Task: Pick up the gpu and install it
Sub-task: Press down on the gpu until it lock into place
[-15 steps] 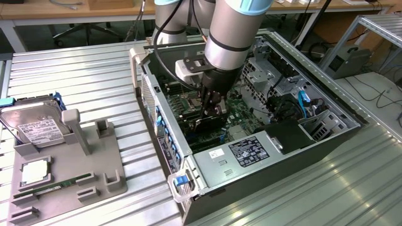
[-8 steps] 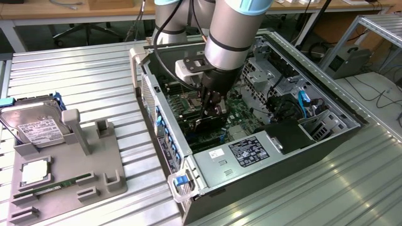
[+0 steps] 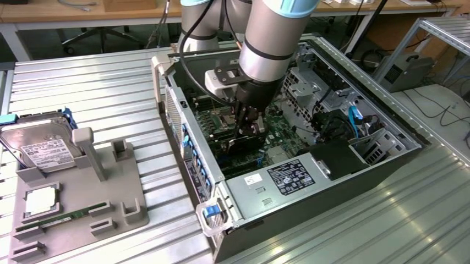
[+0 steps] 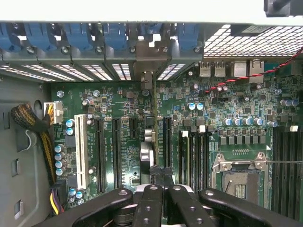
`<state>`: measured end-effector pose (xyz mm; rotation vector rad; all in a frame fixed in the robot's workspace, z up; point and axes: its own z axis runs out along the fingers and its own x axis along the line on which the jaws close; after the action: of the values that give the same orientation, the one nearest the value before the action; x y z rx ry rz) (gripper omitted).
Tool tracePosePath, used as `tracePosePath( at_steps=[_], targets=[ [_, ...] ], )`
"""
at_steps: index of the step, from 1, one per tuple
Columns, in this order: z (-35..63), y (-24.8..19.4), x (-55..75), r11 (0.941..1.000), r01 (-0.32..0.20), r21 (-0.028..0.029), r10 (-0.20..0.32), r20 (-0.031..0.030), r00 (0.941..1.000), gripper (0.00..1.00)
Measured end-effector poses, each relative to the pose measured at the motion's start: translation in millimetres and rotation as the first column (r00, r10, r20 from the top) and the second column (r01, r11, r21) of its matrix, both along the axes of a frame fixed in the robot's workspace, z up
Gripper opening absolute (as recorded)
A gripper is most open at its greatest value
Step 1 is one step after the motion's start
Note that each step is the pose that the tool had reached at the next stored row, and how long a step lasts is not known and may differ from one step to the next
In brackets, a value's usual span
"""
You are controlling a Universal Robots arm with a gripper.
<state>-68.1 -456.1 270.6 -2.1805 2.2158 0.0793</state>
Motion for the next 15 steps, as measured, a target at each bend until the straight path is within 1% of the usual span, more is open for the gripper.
tracePosePath(
  at_steps=[1,5,8,9,15],
  targets=[
    [0.9,0.1,0.0,1.0,0.0,-0.0004,0.0,0.0003,1.0,0.11],
    [8.5,-0.1,0.0,1.0,0.0,-0.0079,0.0,-0.0003,1.0,0.11],
    [17.9,0.0,0.0,0.9999,0.0,-0.0169,0.0,-0.0003,1.0,0.11],
    [19.5,0.0,0.0,0.9998,0.0,-0.0192,0.0,-0.0003,1.0,0.11],
    [21.0,-0.1,0.0,0.9998,0.0,-0.0201,0.0,-0.0006,1.0,0.11]
  ],
)
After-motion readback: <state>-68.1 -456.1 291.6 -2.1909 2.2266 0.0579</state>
